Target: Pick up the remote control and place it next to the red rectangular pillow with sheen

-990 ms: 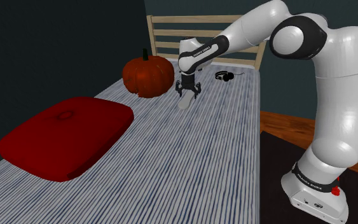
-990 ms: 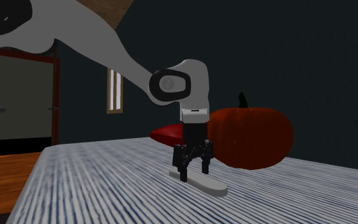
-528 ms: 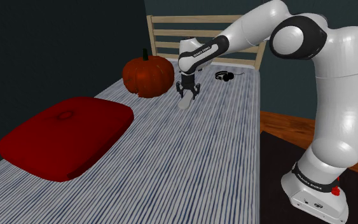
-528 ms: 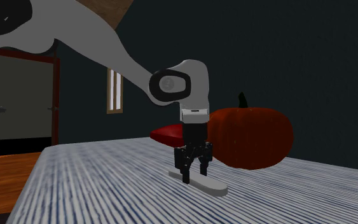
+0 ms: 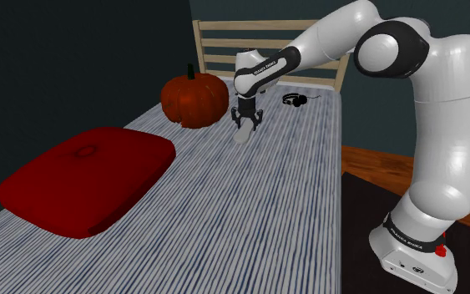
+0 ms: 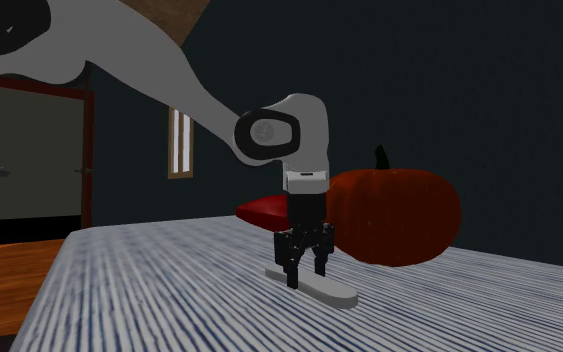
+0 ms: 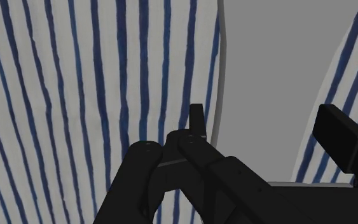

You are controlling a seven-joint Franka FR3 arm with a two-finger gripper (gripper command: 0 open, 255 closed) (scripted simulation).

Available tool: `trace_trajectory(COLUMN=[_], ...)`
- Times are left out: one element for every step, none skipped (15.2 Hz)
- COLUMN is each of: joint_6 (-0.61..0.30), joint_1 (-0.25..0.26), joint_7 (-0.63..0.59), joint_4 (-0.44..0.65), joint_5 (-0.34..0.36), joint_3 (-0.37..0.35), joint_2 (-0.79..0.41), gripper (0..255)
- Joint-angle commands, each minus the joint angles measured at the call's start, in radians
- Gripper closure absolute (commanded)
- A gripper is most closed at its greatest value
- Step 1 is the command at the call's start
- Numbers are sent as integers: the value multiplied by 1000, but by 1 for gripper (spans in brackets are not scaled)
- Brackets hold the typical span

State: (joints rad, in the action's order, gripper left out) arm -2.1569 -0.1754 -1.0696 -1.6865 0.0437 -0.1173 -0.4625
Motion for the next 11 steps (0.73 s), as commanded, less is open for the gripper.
trace_trajectory(joint_6=[11, 22, 33, 44, 55, 66, 77, 89, 100, 112, 123], joint_1=[0, -1, -1, -1, -1, -1, -1, -2, -2, -2, -2], joint_7=[0, 1, 1, 2, 2, 2, 3, 3, 3, 4, 4], joint_4=[5, 10, 15, 21, 26, 32, 39, 45, 52, 59, 66], joint_5=[-1, -2, -2, -3, -4, -5, -5, -6, -7, -7, -8], joint_3=[0, -1, -1, -2, -2, -2, -3, -3, -3, -4, -4], joint_2=[6, 12, 17, 23, 28, 34, 39, 44, 48, 53, 57], gripper=[255, 255, 255, 255, 255, 255, 255, 255, 255, 255, 255])
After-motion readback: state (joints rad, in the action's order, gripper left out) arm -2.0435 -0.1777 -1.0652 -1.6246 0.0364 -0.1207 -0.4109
